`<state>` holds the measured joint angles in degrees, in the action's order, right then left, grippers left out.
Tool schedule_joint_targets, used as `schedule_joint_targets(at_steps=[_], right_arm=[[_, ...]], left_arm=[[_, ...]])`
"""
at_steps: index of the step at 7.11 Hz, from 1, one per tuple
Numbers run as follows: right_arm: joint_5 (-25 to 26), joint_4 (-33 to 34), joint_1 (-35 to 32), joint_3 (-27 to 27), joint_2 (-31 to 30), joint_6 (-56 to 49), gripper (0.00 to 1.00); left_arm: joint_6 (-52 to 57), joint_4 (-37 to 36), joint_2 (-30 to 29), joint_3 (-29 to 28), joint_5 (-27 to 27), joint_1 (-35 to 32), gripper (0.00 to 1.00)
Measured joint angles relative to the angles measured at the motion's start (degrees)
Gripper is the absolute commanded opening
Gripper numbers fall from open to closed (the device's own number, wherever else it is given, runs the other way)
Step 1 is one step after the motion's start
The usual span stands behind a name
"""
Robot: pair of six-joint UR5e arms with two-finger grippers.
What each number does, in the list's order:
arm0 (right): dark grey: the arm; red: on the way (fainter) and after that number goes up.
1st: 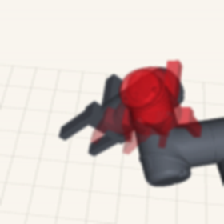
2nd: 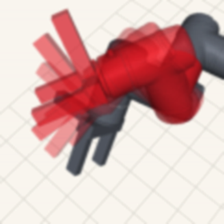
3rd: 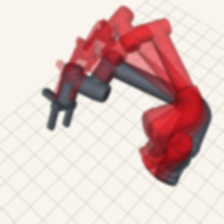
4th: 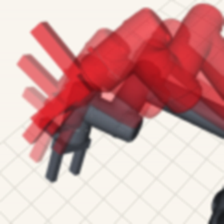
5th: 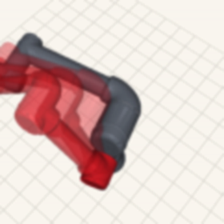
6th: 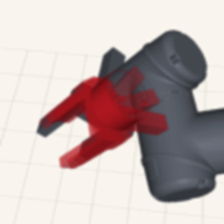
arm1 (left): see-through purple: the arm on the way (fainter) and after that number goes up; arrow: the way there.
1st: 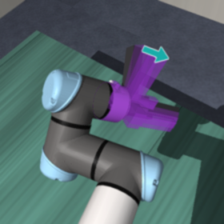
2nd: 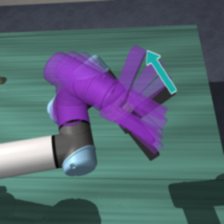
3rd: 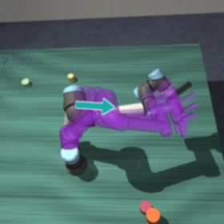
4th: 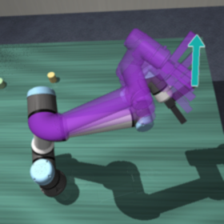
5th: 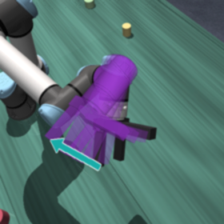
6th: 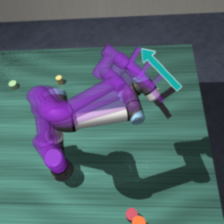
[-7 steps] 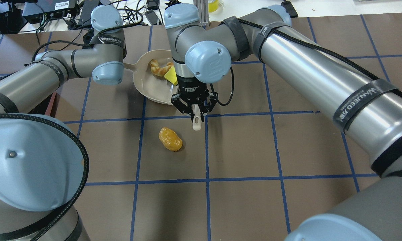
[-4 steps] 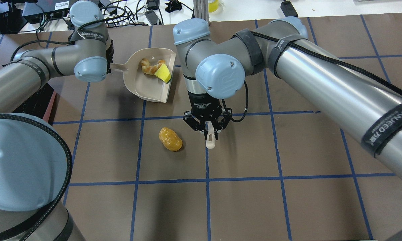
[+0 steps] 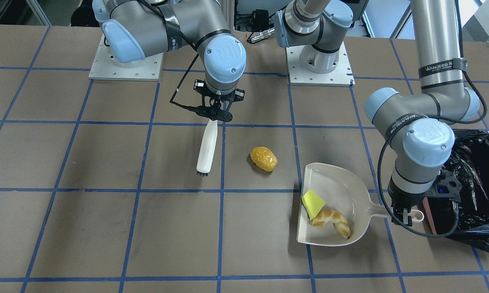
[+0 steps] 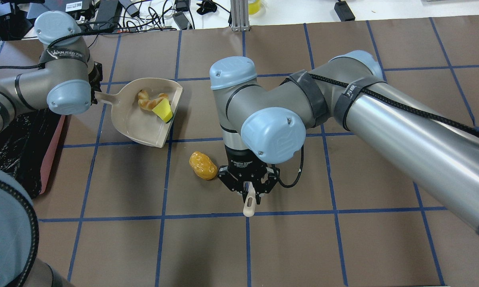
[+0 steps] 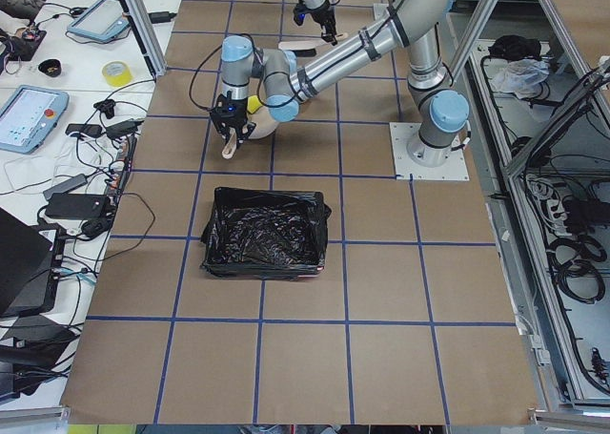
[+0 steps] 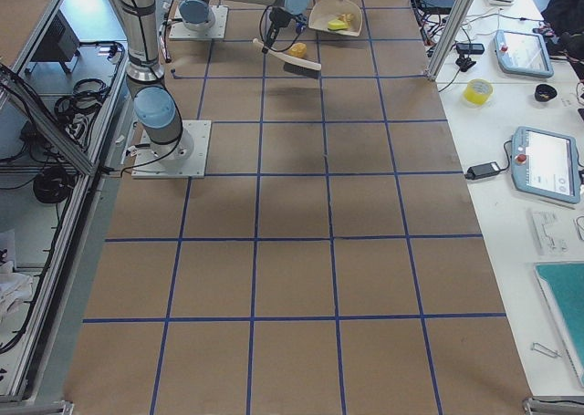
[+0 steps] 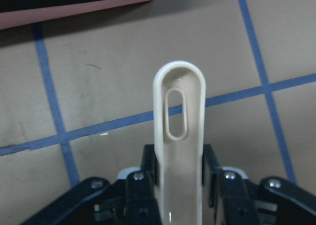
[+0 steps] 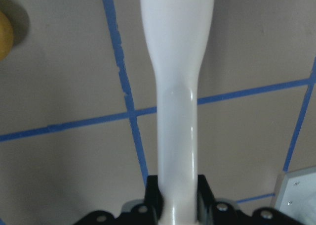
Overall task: Sweep and dump trash into bin
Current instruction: 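Sweep the yellow potato piece into the dustpan held by the left gripper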
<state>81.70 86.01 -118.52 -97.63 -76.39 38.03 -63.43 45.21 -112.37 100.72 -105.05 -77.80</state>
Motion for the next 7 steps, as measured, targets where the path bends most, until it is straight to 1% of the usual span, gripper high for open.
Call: schedule_joint_targets(at_steps=[1,3,5,7], right_arm=[[-1.09,0.59,-2.37,-1.76,-0.96,3.55,0.00],[-3.74,1.88,-5.99,-3.41,-1.33,8.20,0.00],[-7.43,5.48,-7.63,-4.13,-0.31,10.33,0.00],[-9.56,12.66,-8.83,-5.50,1.98,12.07,0.00]], left_arm=[[0.19,-0.44,2.92,4.48,-1.10,0.24,0.00],[-0.51,-3.53,7.15,12.54,-1.87,0.13,0.00],[-0.72,-11.21,10.10,20.18,-2.59,-0.41,0.00],[-1.94,-19.80,11.29,25.85,-3.67,-1.24,0.00]])
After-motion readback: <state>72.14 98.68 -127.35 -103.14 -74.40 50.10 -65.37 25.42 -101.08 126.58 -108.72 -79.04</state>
